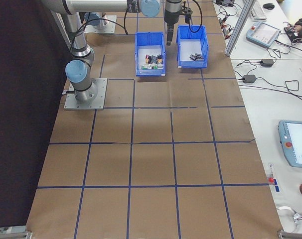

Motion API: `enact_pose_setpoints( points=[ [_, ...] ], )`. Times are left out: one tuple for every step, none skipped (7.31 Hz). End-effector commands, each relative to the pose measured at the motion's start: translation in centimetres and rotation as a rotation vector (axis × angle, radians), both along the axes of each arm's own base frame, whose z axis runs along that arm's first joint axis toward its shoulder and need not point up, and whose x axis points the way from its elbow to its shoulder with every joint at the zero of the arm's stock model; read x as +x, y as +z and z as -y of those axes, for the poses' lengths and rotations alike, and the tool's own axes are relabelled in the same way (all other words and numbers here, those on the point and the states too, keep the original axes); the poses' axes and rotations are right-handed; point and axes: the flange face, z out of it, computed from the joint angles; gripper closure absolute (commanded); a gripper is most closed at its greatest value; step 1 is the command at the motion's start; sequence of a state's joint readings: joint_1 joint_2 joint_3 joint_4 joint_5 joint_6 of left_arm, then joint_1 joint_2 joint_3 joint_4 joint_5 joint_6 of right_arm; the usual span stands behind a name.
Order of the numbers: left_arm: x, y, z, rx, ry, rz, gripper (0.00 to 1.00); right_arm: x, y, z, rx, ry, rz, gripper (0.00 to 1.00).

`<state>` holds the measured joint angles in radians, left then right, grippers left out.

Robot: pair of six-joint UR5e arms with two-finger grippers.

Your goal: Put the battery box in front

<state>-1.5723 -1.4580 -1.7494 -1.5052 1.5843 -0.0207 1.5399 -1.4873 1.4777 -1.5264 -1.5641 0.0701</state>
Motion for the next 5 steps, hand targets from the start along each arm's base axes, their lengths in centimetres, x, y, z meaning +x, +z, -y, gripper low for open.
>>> enact_pose_setpoints(
  points=[
    [0.03,-0.20,-0.05,0.001,-0.004,0.003,0.00,0.09,-1.69,-0.63,0.034,-0.018,-0.010,0.00],
    [0.10,0.67,-0.51,-0.017,-0.004,0.003,0.00,0.09,-2.16,-0.69,0.039,-0.020,-0.010,0.00],
    [0.09,0.34,-0.29,-0.009,-0.002,0.002,0.00,0.09,-2.15,-0.68,0.038,-0.020,-0.010,0.00],
    [0.07,0.60,-0.53,-0.015,-0.005,0.000,0.00,0.11,-2.15,-0.68,0.038,-0.020,-0.008,0.00],
    [0.09,0.70,-0.44,-0.018,-0.007,0.002,0.00,0.11,-2.06,-0.64,0.035,-0.020,-0.008,0.00]
  ],
)
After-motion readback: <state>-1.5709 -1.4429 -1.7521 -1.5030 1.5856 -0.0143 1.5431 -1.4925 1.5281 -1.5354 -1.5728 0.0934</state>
